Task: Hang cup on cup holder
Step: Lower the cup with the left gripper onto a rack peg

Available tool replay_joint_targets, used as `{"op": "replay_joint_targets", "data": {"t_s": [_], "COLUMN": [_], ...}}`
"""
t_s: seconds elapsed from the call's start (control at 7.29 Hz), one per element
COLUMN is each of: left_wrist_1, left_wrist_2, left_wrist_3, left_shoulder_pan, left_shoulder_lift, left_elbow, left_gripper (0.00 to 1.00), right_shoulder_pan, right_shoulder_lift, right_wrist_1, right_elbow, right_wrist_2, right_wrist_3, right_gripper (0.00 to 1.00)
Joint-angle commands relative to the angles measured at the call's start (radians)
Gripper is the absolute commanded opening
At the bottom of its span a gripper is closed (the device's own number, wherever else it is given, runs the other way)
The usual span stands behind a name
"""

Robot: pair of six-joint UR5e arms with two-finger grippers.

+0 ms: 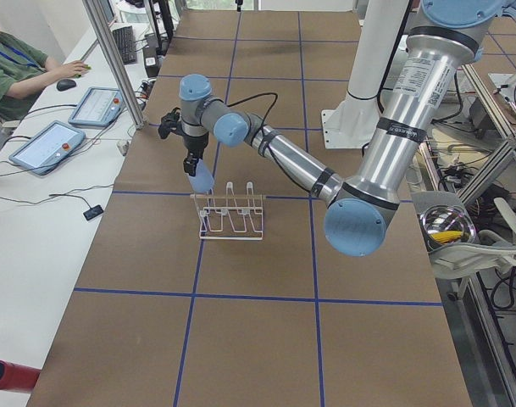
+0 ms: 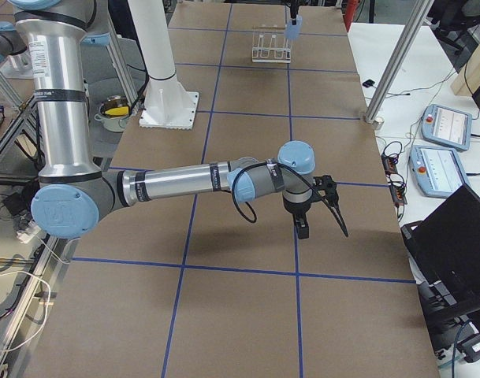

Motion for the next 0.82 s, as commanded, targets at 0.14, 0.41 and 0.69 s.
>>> {"op": "replay_joint_targets", "data": {"t_s": [0.14, 0.41, 0.69], "left_wrist_1": [-0.005, -0.006, -0.009], "left_wrist_2": [-0.023, -0.029, -0.029], "left_wrist_3": [-0.001, -0.01, -0.01], "left_shoulder_pan": [0.011, 0.033, 0.04], "left_shoulder_lift": [0.022, 0.03, 0.042], "left_elbow": [-0.011, -0.013, -0.014], "left_gripper": [0.0, 0.0, 0.0], "right_shoulder_pan": [0.0, 0.0, 0.0], "right_shoulder_lift": [-0.003, -0.004, -0.006], "right_wrist_1": [0.0, 0.0, 0.0], "right_elbow": [-0.002, -0.002, 0.0], "right_wrist_2": [0.0, 0.0, 0.0], "right_wrist_3": [0.0, 0.0, 0.0], "right_gripper": [1.0, 1.0, 1.0]}}
